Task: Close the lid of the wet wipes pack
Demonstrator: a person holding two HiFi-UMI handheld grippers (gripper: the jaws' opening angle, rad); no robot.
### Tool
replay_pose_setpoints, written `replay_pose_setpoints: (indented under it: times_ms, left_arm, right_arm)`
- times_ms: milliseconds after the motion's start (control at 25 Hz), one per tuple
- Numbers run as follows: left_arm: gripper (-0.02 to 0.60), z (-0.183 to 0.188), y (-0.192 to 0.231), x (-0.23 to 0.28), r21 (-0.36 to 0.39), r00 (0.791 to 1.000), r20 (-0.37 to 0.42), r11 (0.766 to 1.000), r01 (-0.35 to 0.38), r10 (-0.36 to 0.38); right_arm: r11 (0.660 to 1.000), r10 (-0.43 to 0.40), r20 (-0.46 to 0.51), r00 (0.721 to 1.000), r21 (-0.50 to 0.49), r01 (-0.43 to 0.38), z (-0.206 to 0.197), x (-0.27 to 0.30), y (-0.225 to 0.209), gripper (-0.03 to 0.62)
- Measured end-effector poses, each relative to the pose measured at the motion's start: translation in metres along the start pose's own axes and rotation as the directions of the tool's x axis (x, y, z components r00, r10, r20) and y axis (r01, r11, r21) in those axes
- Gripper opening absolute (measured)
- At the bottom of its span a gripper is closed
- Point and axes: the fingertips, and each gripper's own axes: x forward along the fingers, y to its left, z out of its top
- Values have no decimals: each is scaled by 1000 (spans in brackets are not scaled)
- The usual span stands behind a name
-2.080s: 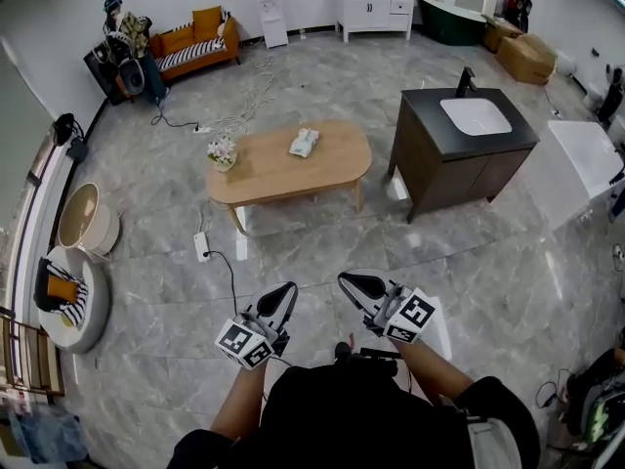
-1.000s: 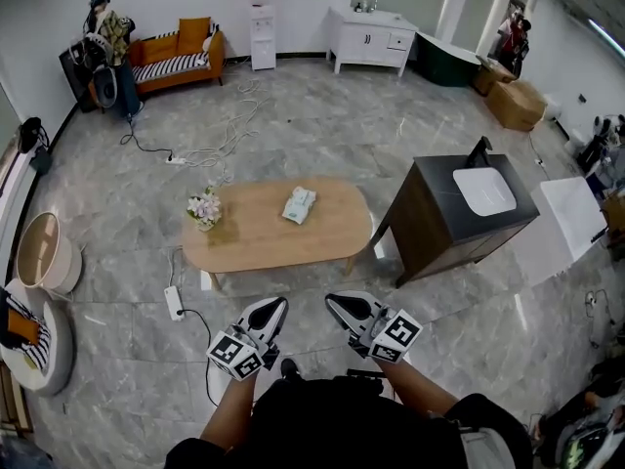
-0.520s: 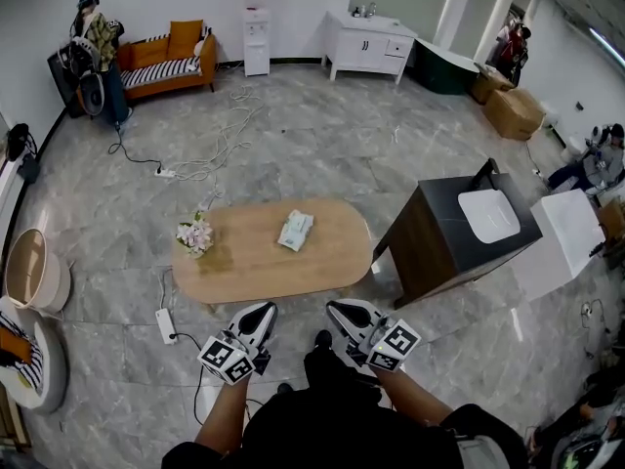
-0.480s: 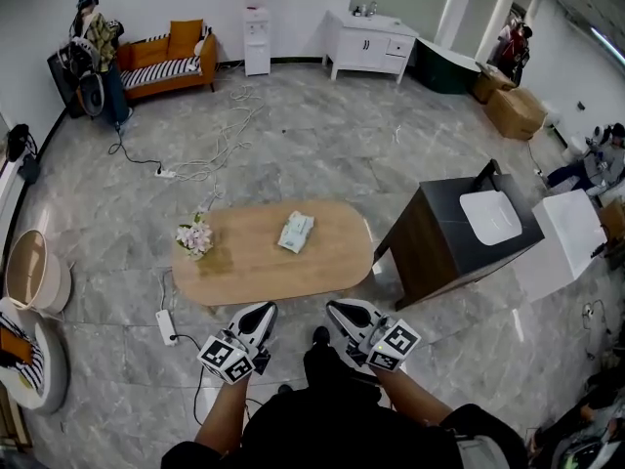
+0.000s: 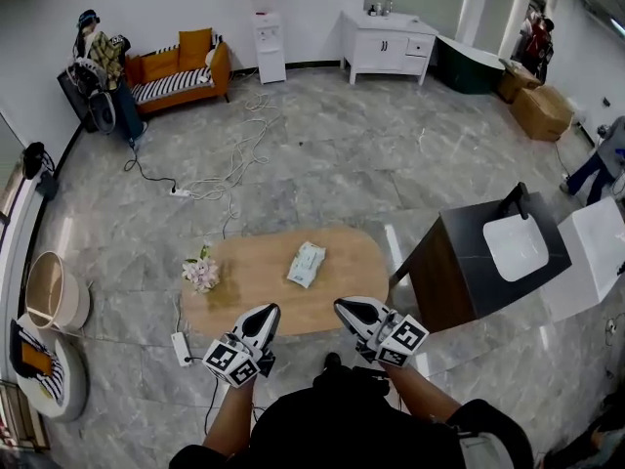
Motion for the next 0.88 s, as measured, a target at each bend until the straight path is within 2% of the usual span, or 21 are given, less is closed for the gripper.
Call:
replay_pose_setpoints:
  times_ms: [280, 440, 680, 880]
  left_arm:
    - [15, 4, 44, 53, 8, 997, -24, 997, -71, 72]
    - [15, 9, 75, 75, 0, 996, -37, 996, -84, 84]
    - [15, 2, 140, 100, 1, 999, -36, 999, -38, 38]
    - [15, -8, 193, 108, -70, 998, -57, 997, 11, -15]
  right_arm:
    - [999, 6, 8, 1000, 40, -6, 5, 17, -87, 11]
    - [997, -26, 10, 1000, 78, 25, -2, 32, -125, 11]
    - [985, -122, -44, 992, 115, 126, -30, 70, -173, 11]
    - [950, -252, -60, 966, 175, 259, -39, 100, -203, 11]
